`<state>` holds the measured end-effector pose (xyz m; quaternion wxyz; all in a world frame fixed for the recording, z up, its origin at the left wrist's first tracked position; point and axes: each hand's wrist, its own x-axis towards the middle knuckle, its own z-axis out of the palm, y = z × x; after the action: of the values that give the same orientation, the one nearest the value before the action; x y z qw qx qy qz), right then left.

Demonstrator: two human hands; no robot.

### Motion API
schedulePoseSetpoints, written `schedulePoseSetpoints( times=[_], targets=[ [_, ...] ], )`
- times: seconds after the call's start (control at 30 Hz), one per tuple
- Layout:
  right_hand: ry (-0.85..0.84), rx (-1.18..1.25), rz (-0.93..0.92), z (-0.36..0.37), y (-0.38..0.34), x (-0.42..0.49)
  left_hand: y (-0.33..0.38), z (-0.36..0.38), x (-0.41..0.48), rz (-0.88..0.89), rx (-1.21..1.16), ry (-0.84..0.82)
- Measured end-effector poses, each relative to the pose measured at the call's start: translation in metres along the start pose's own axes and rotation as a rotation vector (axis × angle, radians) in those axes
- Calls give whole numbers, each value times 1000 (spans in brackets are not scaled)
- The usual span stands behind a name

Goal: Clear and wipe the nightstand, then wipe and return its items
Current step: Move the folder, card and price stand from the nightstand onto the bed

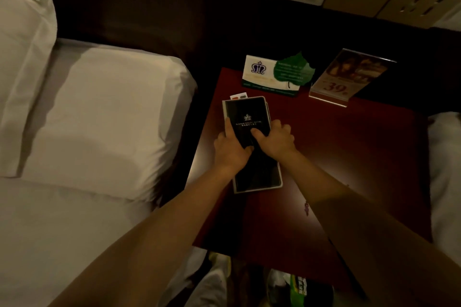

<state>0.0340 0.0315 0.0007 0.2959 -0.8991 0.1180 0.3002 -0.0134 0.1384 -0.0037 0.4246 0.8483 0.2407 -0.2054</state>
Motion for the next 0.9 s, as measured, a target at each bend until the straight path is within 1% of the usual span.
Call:
schedulePoseSetpoints(
  times=[0.1, 0.17, 0.23, 0.4, 0.53, 0.6, 0.73, 0.9],
  targets=[
    [9, 16, 20, 6, -4, 3, -2, -2, 3, 2, -87, 42],
    [-5, 51, 33, 13, -10, 4, -6, -7, 4, 2, -113, 101],
    [-19, 96, 46, 21, -19, 5, -14, -16, 6, -10, -89, 150],
    [-79, 233, 62, 47, -52, 0, -40, -46, 7, -64, -71, 178],
    [-123, 186, 11, 73, -84, -8, -67, -76, 6, -91, -225, 202],
    [-149, 156, -24, 88, -103, -11, -83, -91, 4, -108, -296, 252],
    [-244, 196, -73, 125, -145, -18, -118, -125, -4, -163, -366, 399],
    [-403, 244, -115, 177, -192, -30, -164, -166, -12, -246, -440, 528]
  ],
)
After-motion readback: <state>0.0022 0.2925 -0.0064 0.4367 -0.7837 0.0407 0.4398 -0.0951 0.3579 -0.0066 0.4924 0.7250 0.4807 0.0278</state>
